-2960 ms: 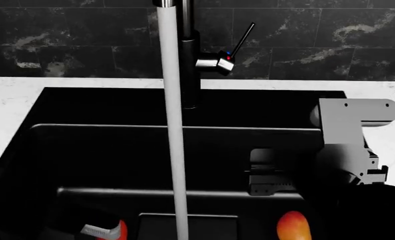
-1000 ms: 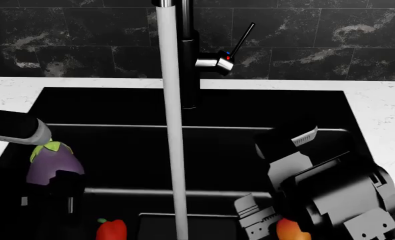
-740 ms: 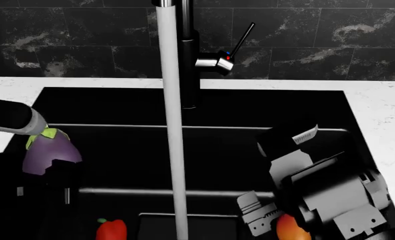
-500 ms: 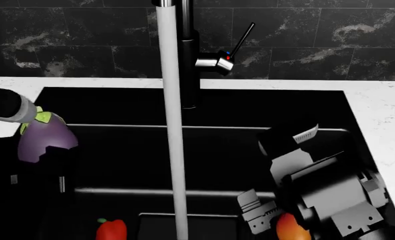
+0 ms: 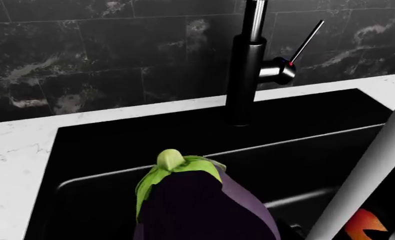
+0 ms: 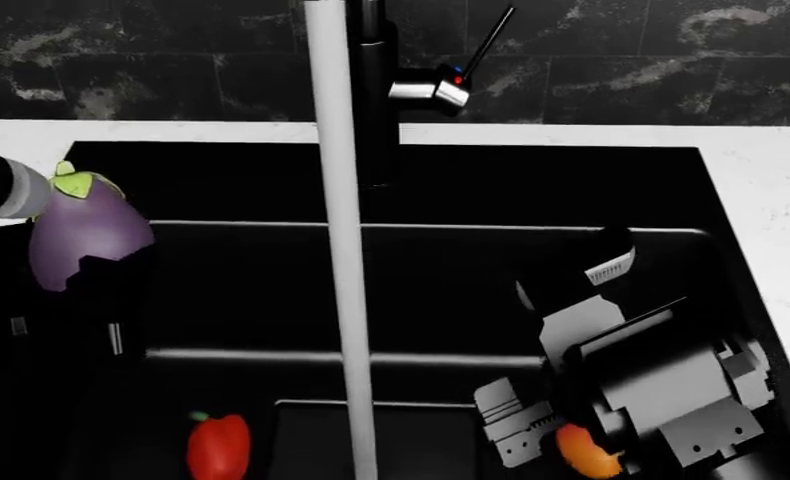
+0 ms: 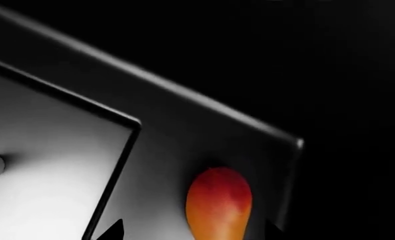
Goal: Pick the eggplants and mangos from the sink and place them in one bowl. Place the bell pepper in the other bowl. Then turn off the sink faucet.
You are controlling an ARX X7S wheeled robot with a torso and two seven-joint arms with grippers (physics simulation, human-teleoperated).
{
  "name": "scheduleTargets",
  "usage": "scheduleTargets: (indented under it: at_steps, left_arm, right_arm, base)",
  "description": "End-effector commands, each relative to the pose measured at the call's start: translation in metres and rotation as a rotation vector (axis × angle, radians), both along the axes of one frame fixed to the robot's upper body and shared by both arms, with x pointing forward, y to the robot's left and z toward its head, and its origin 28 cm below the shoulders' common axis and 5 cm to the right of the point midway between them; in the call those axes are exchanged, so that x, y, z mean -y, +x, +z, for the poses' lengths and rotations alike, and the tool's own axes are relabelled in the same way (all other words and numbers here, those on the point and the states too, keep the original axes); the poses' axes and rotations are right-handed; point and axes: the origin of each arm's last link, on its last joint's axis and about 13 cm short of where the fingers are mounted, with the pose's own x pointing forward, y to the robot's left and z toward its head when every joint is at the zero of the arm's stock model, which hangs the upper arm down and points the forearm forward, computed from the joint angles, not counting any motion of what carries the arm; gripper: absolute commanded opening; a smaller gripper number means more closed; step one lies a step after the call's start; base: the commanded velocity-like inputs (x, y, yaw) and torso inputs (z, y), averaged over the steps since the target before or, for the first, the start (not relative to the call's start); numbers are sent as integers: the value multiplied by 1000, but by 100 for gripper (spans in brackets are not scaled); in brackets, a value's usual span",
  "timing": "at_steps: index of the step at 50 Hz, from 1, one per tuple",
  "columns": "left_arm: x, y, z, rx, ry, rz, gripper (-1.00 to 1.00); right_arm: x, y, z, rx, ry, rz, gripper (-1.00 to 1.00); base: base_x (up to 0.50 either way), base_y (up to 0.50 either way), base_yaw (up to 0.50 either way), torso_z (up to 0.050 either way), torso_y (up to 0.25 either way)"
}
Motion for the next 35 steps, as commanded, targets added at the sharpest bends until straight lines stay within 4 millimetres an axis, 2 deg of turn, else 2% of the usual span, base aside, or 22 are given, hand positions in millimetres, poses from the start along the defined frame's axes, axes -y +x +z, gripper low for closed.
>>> scheduleTargets:
  at_steps: [1,22,35]
  left_arm:
    - [0,0,2,28,-6,5,-100]
    - [0,0,2,38,-19,4,-100]
    - [0,0,2,21,-28,21,-100]
  right_arm:
    - [0,0,0,2,-9,3,100]
    - [11,2,14,100,-132,-102,100]
    - [12,4,17,138,-133,-127,100]
  base:
    - [0,0,0,0,-250]
    - [-2,0,0,0,-223]
    - [0,0,0,0,-25]
